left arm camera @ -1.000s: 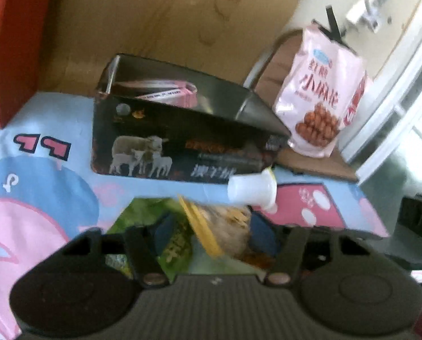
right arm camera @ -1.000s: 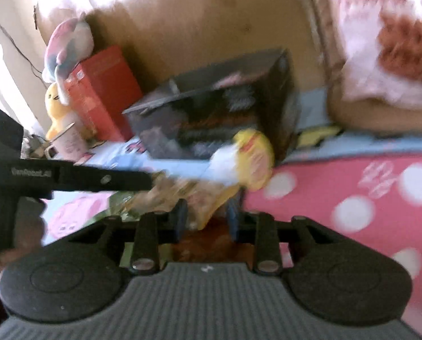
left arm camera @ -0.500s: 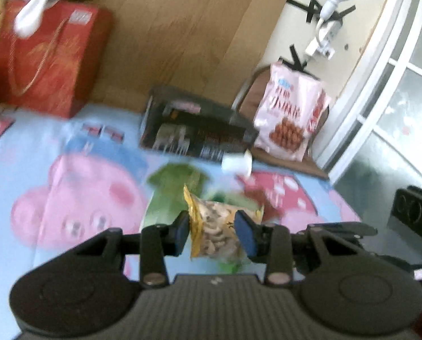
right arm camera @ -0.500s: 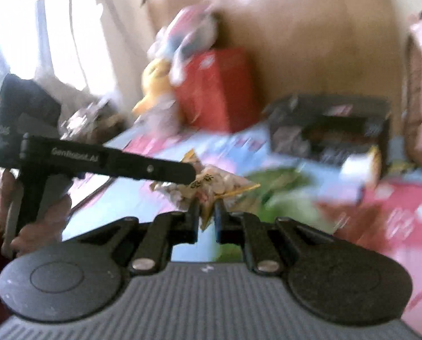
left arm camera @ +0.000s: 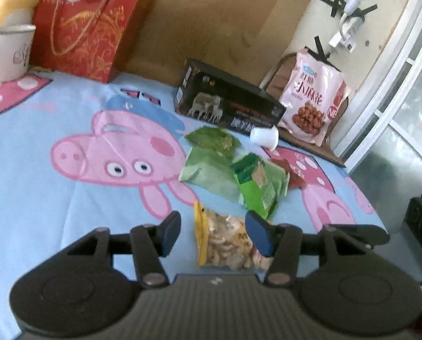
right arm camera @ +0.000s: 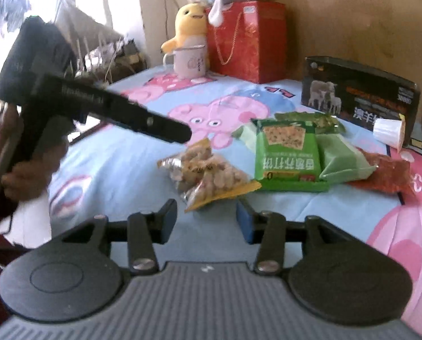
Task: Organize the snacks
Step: 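Grasp the clear peanut snack bag with the left tool, then carry the peanut bag into the black box and open the left tool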
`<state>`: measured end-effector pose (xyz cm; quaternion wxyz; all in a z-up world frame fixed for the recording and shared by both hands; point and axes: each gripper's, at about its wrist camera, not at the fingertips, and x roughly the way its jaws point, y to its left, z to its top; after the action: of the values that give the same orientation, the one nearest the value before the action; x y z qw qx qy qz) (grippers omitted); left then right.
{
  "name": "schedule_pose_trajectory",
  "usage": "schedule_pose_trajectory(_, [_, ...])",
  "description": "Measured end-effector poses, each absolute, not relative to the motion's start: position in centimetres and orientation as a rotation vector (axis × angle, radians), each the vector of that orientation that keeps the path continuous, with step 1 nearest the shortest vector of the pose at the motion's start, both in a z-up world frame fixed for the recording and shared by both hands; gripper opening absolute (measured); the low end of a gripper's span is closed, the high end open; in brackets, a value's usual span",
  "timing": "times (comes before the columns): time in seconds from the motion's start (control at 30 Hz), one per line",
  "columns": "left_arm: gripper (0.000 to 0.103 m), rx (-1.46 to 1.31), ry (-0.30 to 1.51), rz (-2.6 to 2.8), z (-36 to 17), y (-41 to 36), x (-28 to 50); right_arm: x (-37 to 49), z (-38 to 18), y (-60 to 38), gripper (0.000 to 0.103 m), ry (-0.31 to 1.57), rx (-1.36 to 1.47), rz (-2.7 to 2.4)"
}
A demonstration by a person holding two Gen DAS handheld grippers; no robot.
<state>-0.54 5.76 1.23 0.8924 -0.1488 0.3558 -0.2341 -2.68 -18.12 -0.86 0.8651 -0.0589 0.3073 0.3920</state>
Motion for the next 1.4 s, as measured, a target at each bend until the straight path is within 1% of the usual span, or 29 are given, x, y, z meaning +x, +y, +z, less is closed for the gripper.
schedule_pose_trajectory(0.03, [0.048,-0.305,0.760,-0.490,0.7,5.4,-0.4,-2.7,-1.0,-17.9,0.050,0.629,-0.130,0.822])
schedule_pose_trajectory(0.07, [0.048,-0.301,0.782,-0.498,0.2,4.9,-0.3,-3.0,-1.1,-17.7,0.050,0.619,-0.137,0.824])
schedule_pose_trajectory(0.1, [0.047,-0.293,0.761,-0.500,0.1,4.6,-0.7,-3.0,-1.2,-17.5,0.046,0.610,-0.145,0.829])
schedule_pose_trajectory(0.13, [0.045,-0.291,0.769,-0.526,0.1,4.2,-0.8,-3.0,-1.3,-17.2,0.037,0.599,-0.148,0.825])
schedule_pose_trajectory(0.2, [0.045,-0.282,0.763,-0.529,0.4,3.8,-1.1,-2.8,-1.1,-17.0,0.028,0.592,-0.148,0.804])
schedule_pose_trajectory(0.23, [0.045,-0.273,0.754,-0.534,0.8,3.7,-1.2,-2.5,-0.9,-17.2,0.021,0.594,-0.123,0.815])
schedule_pose_trajectory(0.3, [0.045,-0.287,0.733,-0.538,1.7,4.1,-1.2,-2.1,-0.1,-17.7,0.019,0.580,-0.063,0.831])
schedule_pose_trajectory(0.4, [0.045,-0.302,0.694,-0.558,3.3,4.4,-0.7,-1.6,1.4,-18.3,0.019,0.515,-0.035,0.826])
schedule_pose_trajectory(0.57, [0.045,-0.232,0.627,-0.564,6.2,2.8,2.1,1.2,3.1,-19.2,0.019,0.443,-0.011,0.777])
schedule_pose_trajectory(0.67, [0.045,-0.197,0.597,-0.567,7.4,1.3,5.1,3.7,3.5,-19.8,0.019,0.417,0.001,0.730])
schedule_pose_trajectory(0.97, [0.045,-0.203,0.610,-0.575,8.4,-2.9,15.9,12.7,4.3,-22.7,0.019,0.395,0.054,0.579])
schedule_pose_trajectory(1.0, [0.047,-0.205,0.601,-0.565,8.5,-3.3,17.1,13.5,4.3,-22.9,0.019,0.390,0.057,0.561])
schedule_pose_trajectory(1.03, [0.051,-0.208,0.591,-0.546,8.5,-3.8,18.3,14.5,4.3,-23.1,0.020,0.383,0.062,0.538])
schedule_pose_trajectory(1.07, [0.061,-0.208,0.590,-0.527,8.4,-4.3,19.3,15.8,4.2,-23.2,0.021,0.379,0.064,0.501])
schedule_pose_trajectory(1.1, [0.064,-0.210,0.602,-0.500,8.3,-4.8,20.5,16.4,4.1,-23.5,0.021,0.376,0.058,0.452])
schedule_pose_trajectory(1.13, [0.065,-0.215,0.616,-0.483,8.1,-5.1,21.2,17.0,4.1,-23.7,0.023,0.376,0.056,0.401])
schedule_pose_trajectory(1.23, [0.064,-0.251,0.614,-0.511,7.5,-4.7,20.5,16.3,4.1,-26.0,0.023,0.366,0.130,0.386])
schedule_pose_trajectory(1.3, [0.065,-0.232,0.586,-0.513,7.2,-4.2,18.8,14.7,3.9,-27.5,0.025,0.353,0.137,0.373])
schedule_pose_trajectory(1.4, [0.065,-0.239,0.576,-0.527,6.7,-3.3,16.1,12.4,2.8,-29.8,0.026,0.394,0.181,0.344])
